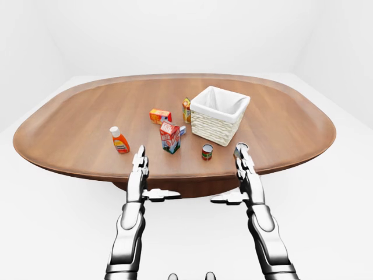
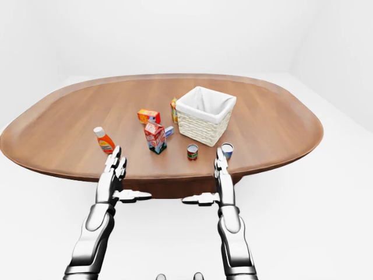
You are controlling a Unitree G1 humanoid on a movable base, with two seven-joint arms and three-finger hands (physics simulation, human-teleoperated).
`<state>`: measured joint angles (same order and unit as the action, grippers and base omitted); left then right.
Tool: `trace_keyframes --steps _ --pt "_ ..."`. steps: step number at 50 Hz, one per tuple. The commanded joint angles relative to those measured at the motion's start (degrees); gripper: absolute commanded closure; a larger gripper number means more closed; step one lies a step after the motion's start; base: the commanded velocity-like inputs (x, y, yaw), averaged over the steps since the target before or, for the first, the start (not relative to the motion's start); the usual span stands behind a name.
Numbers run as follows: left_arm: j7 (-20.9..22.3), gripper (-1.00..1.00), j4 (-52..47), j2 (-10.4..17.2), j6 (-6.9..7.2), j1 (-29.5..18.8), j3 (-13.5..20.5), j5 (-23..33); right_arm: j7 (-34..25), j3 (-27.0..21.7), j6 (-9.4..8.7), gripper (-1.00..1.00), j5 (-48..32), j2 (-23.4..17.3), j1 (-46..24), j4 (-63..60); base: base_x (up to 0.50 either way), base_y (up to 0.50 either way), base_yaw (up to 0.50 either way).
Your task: Pick up the alphabet soup, and put it in the basket.
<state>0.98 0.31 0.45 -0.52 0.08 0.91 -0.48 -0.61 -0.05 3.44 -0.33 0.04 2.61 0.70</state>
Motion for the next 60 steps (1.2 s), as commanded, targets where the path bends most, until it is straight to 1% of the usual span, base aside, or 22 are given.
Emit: trace_keyframes --steps 1,4,11,13,20,24,26,31,32,33,35,36,38,39,43,45,46,47,50,51,56,60 --pt "1.48 -1.00 0.14 0.66 -0.66 0.31 1.37 -0.67 -0.67 0.62 1.56 -1.00 -0.82 0.25 6.15 1.92 0.00 0.00 0.00" --pt "1.48 -1.00 0.13 0.66 -0.66 0.31 1.38 -0.67 -0.63 0.66 1.56 -1.00 -0.78 0.20 6.14 1.95 0.00 0.00 0.00" --pt "0.19 -1.00 0.32 0.69 1.45 -0.15 1.66 -0.24 -0.63 0.82 1.56 -1.00 -0.69 0.22 4.84 4.44 0.00 0.00 0.00" --pt "-0.28 -1.00 3.11 0.87 0.65 -1.31 2.28 -0.46 -0.23 1.65 1.56 -1.00 -1.26 0.55 7.00 5.14 0.00 0.00 0.00" --pt "-1.78 -1.00 6.31 1.31 1.48 -3.19 3.37 -1.61 0.45 3.21 1.56 -1.00 -1.45 0.49 10.47 6.00 0.00 0.00 0.00" --pt "-4.09 -1.00 10.46 1.82 0.13 -5.46 4.72 -2.57 0.30 3.05 1.56 -1.00 -1.06 0.22 9.92 5.17 0.00 0.00 0.00" --pt "-4.99 -1.00 9.71 1.98 1.40 -5.70 5.13 -3.46 0.14 3.10 1.56 -1.00 -0.95 0.20 10.37 4.19 0.00 0.00 0.00" --pt "-6.60 -1.00 9.53 2.23 2.36 -5.89 5.41 -4.20 0.46 3.87 1.56 -1.00 -1.34 0.31 12.12 3.65 0.00 0.00 0.00" --pt "-7.42 -1.00 9.60 2.27 2.12 -6.04 5.68 -4.18 0.55 3.99 1.56 -1.00 -1.37 0.30 12.32 3.74 0.00 0.00 0.00" --pt "-8.13 -1.00 11.81 2.47 0.79 -6.75 6.35 -4.47 0.76 4.24 1.56 -1.00 -1.58 0.34 12.84 3.88 0.00 0.00 0.00" --pt "-9.37 -1.00 12.08 2.72 0.58 -7.08 6.80 -4.99 0.97 4.68 1.56 -1.00 -1.67 0.29 13.59 3.60 0.00 0.00 0.00" --pt "-10.35 -1.00 10.60 2.89 2.06 -6.94 7.21 -5.47 1.20 5.02 1.56 -1.00 -1.87 0.29 14.31 3.44 0.00 0.00 0.00" --pt "-10.51 -1.00 10.47 2.99 2.16 -6.90 7.12 -5.62 1.38 5.25 1.56 -1.00 -1.84 0.23 14.70 3.25 0.00 0.00 0.00" --pt "-13.19 -1.00 9.44 3.09 2.33 -7.31 8.67 -6.30 1.46 5.31 1.56 -1.00 -1.73 0.10 14.77 2.80 0.00 0.00 0.00" --pt "-15.89 -1.00 10.11 3.98 -0.15 -8.24 9.99 -8.18 1.49 5.23 1.56 -1.00 -1.32 -0.18 14.32 1.29 0.00 0.00 0.00" --pt "-17.51 -1.00 8.01 4.38 -0.68 -7.83 10.63 -8.66 1.41 5.19 1.56 -1.00 -1.29 -0.28 14.20 -0.45 0.00 0.00 0.00" --pt "-17.52 -1.00 8.21 4.42 -2.15 -7.90 10.83 -9.16 1.39 5.22 1.56 -1.00 -1.31 -0.29 14.34 -1.24 0.00 0.00 0.00" --pt "-18.50 -1.00 7.62 4.67 -1.82 -7.79 11.00 -8.91 1.36 5.27 1.56 -1.00 -1.31 -0.32 14.56 -2.01 0.00 0.00 0.00" --pt "-19.15 -1.00 8.02 5.11 -2.81 -8.14 11.83 -10.31 1.38 5.50 1.56 -1.00 -1.40 -0.41 15.31 -3.93 0.00 0.00 0.00" --pt "-20.61 -1.00 7.13 5.27 -4.39 -7.94 12.57 -10.09 1.41 5.90 1.56 -1.00 -1.57 -0.43 16.25 -5.24 0.00 0.00 0.00" --pt "-22.23 -1.00 4.64 5.92 -3.80 -7.37 13.67 -11.62 2.02 7.42 1.56 -1.00 -2.25 -1.11 18.98 -12.07 0.00 0.00 0.00" --pt "-22.31 -1.00 6.31 6.60 -4.48 -8.11 14.08 -12.18 1.52 7.39 1.56 -1.00 -1.29 -2.50 24.92 -4.39 0.00 0.00 0.00"
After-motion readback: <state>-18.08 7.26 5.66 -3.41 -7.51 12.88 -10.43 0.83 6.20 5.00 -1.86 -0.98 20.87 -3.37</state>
